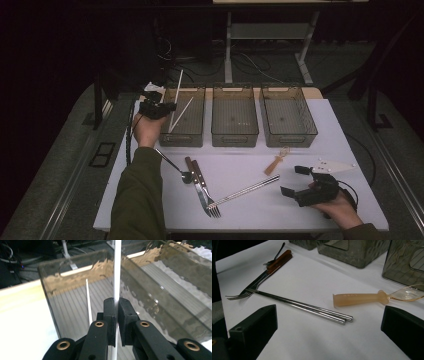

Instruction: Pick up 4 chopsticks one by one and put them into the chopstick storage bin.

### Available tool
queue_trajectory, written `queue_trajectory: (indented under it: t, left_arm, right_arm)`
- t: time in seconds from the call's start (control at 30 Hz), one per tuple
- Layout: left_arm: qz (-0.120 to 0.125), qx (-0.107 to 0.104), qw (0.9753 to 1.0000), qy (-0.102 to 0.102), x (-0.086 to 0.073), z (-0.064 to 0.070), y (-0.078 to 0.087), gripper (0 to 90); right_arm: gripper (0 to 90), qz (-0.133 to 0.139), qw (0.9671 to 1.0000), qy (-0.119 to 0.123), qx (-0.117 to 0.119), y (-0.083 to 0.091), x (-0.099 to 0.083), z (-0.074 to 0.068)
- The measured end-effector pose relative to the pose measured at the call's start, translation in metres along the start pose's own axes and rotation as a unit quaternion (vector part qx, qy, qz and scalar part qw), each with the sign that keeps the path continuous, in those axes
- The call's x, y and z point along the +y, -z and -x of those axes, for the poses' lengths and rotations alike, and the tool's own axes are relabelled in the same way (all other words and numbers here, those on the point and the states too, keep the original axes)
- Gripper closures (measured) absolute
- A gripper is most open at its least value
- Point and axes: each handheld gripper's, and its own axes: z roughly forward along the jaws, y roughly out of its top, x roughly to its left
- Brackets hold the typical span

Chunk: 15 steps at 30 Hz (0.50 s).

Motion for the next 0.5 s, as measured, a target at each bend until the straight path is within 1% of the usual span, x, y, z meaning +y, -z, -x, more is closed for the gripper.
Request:
queue_trajectory:
  t: [0.03, 0.13, 0.23, 0.33, 0.4, 0.47, 0.5]
  left_arm:
    - [-0.006, 0.003, 1.0000, 0.000, -0.002, -0.001, -0.001, 84.7]
    - [-0.018, 0.003, 0.9998, 0.004, -0.007, -0.004, -0.004, 84.6]
    - [-0.019, 0.008, 0.9998, 0.007, -0.009, -0.004, -0.005, 84.3]
    - [-0.025, 0.018, 0.9995, 0.001, -0.009, -0.003, -0.007, 83.6]
    - [-0.028, 0.021, 0.9994, 0.002, -0.009, -0.002, -0.009, 82.8]
    - [-0.026, 0.022, 0.9994, 0.004, -0.011, -0.002, -0.011, 75.3]
    - [-0.027, 0.023, 0.9993, 0.007, -0.012, -0.002, -0.011, 73.2]
  right_arm:
    - [0.5, 0.000, 1.0000, 0.000, 0.000, 0.000, 0.000, 0.000]
    - [0.5, 0.000, 1.0000, 0.000, 0.000, 0.000, 0.000, 0.000]
    - [0.5, 0.000, 1.0000, -0.001, -0.001, 0.000, 0.000, 0.000]
    - [0.5, -0.001, 1.0000, -0.001, -0.001, 0.000, 0.000, 0.000]
    - [0.5, 0.000, 1.0000, 0.000, -0.001, 0.000, 0.000, 0.000]
    - [0.5, 0.000, 1.0000, -0.001, -0.001, 0.000, 0.000, 0.000]
    - [0.5, 0.000, 1.0000, -0.001, -0.001, 0.000, 0.000, 0.000]
